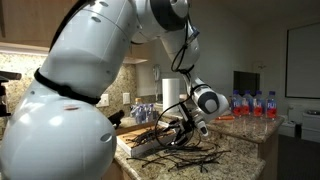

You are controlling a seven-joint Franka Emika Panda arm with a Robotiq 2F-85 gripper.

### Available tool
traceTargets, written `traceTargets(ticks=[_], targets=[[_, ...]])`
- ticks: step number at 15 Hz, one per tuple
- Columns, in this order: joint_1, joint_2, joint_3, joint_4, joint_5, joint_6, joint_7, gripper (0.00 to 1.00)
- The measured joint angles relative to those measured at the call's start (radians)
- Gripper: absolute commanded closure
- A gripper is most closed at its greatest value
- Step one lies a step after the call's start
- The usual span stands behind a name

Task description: Pick up some of the black cables from the counter and put them in the box

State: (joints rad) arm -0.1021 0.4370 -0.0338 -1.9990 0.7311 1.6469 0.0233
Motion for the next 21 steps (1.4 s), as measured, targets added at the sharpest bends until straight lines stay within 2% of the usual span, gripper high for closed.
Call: traceTargets(ticks=[4, 7, 11, 15, 19, 21], targets=[[0.001, 0.043, -0.004, 0.053, 0.000, -0.102, 0.073, 0.00], [0.002, 0.086, -0.020, 0.098, 0.000, -0.092, 0.133, 0.00], [0.022, 0.103, -0.042, 0.113, 0.000, 0.102, 0.216, 0.00], [0.078, 0.105, -0.042, 0.112, 0.000, 0.316, 0.299, 0.00], [0.104, 0.129, -0.038, 0.118, -0.002, 0.362, 0.372, 0.02], [0.103, 0.143, -0.040, 0.124, -0.002, 0.355, 0.413, 0.15]])
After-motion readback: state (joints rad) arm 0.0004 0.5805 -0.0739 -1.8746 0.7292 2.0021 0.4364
